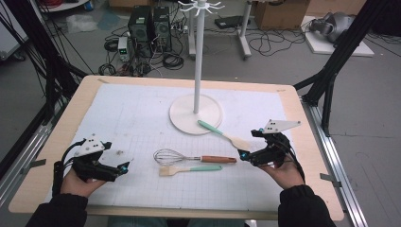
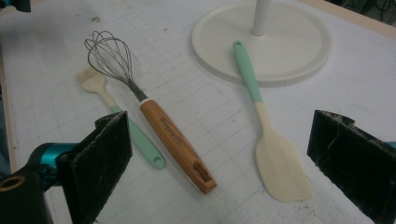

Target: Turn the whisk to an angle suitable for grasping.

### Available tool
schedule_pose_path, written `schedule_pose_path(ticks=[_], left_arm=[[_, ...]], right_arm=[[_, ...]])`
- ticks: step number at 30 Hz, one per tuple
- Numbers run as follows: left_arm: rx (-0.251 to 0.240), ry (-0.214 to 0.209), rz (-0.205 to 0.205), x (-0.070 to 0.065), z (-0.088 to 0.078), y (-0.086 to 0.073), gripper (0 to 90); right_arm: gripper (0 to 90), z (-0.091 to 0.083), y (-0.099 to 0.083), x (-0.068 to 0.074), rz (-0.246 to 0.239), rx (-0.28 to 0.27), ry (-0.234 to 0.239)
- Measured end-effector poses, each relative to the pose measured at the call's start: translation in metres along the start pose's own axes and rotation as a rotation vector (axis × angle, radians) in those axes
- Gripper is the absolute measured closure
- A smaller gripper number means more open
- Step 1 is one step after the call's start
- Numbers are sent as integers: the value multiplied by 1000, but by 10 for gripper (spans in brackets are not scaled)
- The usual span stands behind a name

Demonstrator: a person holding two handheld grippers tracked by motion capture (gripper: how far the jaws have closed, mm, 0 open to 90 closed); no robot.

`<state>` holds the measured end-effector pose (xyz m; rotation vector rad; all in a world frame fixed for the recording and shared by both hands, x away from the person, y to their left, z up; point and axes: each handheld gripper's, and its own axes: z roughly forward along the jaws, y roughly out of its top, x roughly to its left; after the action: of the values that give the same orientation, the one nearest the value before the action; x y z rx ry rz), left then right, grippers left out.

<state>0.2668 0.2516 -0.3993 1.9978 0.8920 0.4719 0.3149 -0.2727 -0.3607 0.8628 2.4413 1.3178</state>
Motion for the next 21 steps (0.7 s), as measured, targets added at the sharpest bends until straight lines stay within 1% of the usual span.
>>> schedule_pose_path(ticks=[7, 11, 13, 18, 21], left_arm=[[3, -8, 6, -1, 1, 0, 18], [0, -6, 6, -1, 1, 0, 18], [0, -7, 5, -1, 1, 0, 17], [0, -9, 6, -1, 1, 0, 18], [0, -9, 9, -1, 1, 0, 18]], right_arm=[[50, 3, 12, 0, -26, 16, 18], [50, 8, 14, 0, -42, 24, 27], [50, 12, 14, -1, -47, 39, 42], [50, 20, 16, -2, -64, 44, 62], [50, 26, 18, -3, -67, 57, 69]])
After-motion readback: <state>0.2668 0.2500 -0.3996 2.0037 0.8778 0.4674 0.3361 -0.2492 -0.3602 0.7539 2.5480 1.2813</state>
